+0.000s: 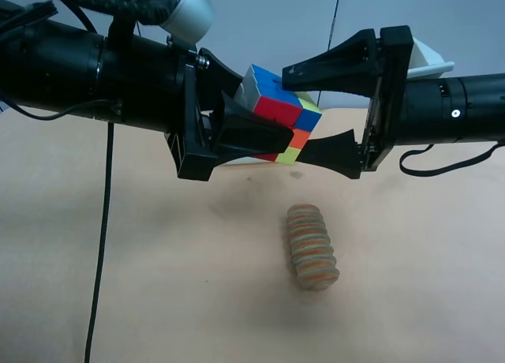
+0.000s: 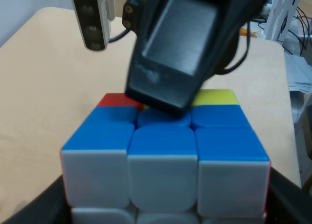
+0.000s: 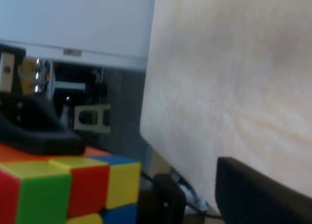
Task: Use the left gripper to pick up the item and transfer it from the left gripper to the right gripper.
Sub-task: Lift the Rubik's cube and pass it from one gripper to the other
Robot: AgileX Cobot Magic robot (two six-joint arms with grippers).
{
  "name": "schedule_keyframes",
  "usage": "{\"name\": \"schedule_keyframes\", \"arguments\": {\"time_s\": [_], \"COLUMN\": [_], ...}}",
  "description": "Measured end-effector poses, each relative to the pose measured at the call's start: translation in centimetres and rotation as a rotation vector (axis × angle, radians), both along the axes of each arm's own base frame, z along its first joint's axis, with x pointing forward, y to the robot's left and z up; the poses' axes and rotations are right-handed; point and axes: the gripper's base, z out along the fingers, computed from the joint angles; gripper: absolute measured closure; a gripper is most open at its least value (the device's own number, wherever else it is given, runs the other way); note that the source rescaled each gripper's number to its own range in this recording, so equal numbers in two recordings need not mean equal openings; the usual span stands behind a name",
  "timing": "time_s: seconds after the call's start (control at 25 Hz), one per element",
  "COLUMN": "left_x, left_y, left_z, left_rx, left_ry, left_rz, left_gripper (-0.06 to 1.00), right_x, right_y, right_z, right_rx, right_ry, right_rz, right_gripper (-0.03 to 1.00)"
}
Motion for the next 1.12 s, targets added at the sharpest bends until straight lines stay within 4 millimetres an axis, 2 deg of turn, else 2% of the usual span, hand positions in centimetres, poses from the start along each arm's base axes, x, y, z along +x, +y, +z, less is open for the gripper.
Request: {"name": "schedule_keyframes", "arguments": {"time_s": [0.32, 1.12], "left_x": [-0.1, -0.3], "left_y": [0.0, -0.5], "left_z": [0.0, 1.0], "left_rx": [-0.001, -0.125], "left_ry": [-0.001, 0.019], "left_rz": [-0.009, -0.028], "left_gripper": [0.94, 0.94], "right_x": [-0.7, -0.7], "right_y": [1.7, 1.9], "right_z": [0.3, 1.0], "right_rx": [0.043, 0.115], "right_ry": [0.025, 0.03], "right_rz": [0.043, 0.035], "right_gripper": [-0.03, -0.03]}}
